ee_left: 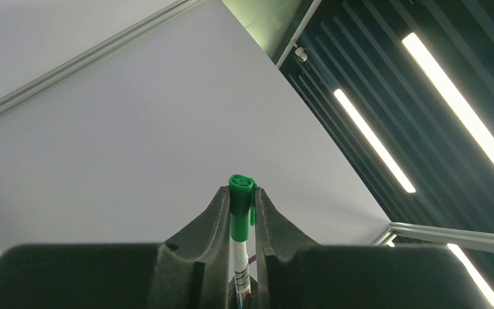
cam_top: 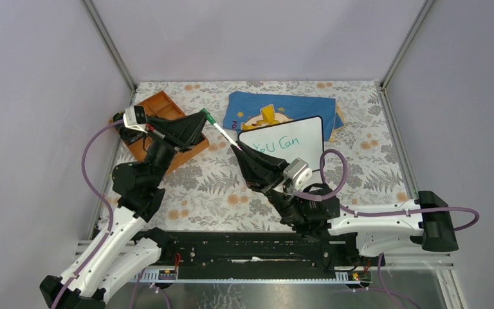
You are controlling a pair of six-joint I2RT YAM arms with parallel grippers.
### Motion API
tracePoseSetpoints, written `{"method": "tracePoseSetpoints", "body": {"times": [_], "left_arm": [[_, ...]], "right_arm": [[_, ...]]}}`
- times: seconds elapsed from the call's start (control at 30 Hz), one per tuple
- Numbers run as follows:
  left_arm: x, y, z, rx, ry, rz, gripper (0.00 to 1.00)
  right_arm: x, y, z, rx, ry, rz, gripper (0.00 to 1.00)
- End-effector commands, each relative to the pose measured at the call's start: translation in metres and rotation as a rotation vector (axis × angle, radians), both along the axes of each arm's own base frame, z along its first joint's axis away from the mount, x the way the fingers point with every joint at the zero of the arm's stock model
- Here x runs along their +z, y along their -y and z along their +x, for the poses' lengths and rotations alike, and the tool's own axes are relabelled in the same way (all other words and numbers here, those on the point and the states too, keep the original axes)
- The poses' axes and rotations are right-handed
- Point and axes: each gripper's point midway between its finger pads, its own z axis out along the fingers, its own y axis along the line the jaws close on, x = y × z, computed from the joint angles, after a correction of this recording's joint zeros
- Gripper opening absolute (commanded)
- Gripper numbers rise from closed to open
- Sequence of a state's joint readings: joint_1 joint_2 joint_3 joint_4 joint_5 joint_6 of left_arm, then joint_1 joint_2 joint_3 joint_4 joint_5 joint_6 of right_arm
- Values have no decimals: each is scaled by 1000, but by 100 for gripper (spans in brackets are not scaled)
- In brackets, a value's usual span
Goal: Write a sentence on the whiteboard
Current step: Close the whiteboard marker at the center of the board.
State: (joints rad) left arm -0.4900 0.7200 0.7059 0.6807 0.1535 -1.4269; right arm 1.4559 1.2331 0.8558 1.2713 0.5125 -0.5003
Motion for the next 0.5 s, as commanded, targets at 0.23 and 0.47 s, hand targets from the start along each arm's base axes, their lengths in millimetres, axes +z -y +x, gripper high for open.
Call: {"method": "tracePoseSetpoints", "body": {"times": [0.23,0.47], "left_arm": [[7,2,-10,-31,49,9,0],[4,7,-10,-51,43,22,0]], "right_arm": [[34,10,8,-55,26,118,0],[33,5,10,-67,30,113,0]]}}
